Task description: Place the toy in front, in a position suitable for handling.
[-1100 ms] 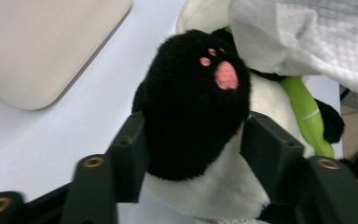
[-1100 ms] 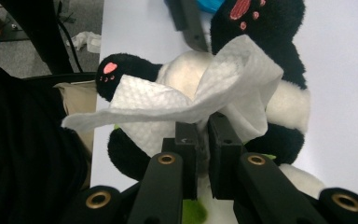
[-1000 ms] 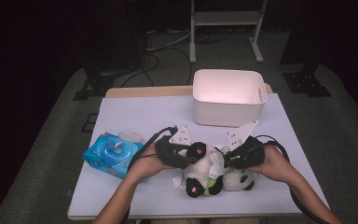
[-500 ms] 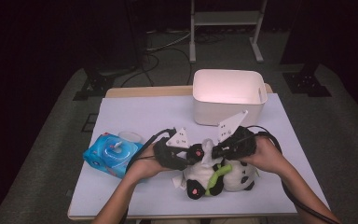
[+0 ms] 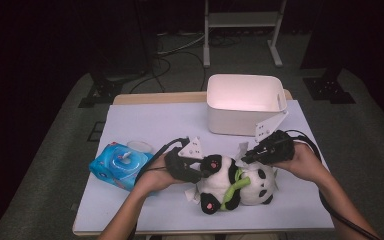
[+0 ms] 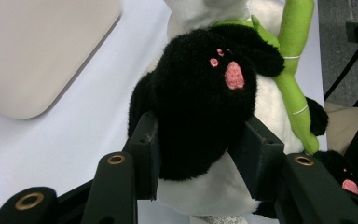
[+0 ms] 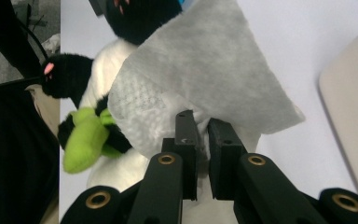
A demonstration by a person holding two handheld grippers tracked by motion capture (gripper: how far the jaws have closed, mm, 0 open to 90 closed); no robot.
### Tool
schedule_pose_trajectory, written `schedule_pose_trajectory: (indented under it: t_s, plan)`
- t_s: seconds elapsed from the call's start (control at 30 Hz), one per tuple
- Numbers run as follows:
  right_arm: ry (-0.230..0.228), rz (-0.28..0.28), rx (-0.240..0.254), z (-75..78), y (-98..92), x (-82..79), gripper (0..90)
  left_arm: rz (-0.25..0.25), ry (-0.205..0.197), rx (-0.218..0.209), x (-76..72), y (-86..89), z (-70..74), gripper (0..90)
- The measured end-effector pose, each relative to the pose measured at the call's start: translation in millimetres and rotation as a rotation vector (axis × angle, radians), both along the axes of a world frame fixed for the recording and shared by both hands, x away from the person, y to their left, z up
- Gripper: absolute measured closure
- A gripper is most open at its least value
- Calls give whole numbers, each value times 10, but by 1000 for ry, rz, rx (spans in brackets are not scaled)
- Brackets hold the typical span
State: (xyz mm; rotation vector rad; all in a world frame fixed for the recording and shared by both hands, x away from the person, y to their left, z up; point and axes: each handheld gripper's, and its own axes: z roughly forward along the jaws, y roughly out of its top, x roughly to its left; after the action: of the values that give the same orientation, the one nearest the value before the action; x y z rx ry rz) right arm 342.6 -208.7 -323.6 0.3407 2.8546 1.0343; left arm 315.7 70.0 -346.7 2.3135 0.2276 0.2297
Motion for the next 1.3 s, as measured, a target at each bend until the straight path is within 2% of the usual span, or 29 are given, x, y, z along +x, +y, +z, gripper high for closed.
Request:
schedule_pose_trajectory:
  t_s: [0.17, 0.33, 0.4, 0.53, 0.67, 0.8, 0.9, 1.0, 1.2, 1.3]
  plan:
    - [8, 16, -7, -52, 28, -40, 830, 11, 6, -10, -3, -24, -2, 493]
    - [33, 44, 4, -94, 66, -94, 833, 15, 3, 5, -10, -93, -46, 392]
    - [26, 46, -8, -89, 91, -120, 832, 4, 1, 5, -16, -100, -43, 433]
    - [17, 58, -13, -40, 149, -102, 833, -9, -29, 18, -56, -122, -10, 519]
    - [13, 72, 5, 3, 266, -79, 832, -20, -42, 18, -74, -132, 10, 530]
    - [22, 98, 34, 24, 385, -64, 832, -34, -39, -9, -79, -126, 28, 536]
    - [16, 112, 17, 25, 449, -62, 832, -31, -50, 8, -86, -116, 21, 541]
    - [18, 99, 5, 39, 401, -36, 832, -34, -45, -2, -89, -93, 8, 544]
    - [45, 56, -19, -3, 180, 16, 832, -24, -38, -16, -75, -40, -17, 541]
    - [64, 49, -4, -41, 107, 3, 832, -22, -38, -21, -64, -48, -12, 542]
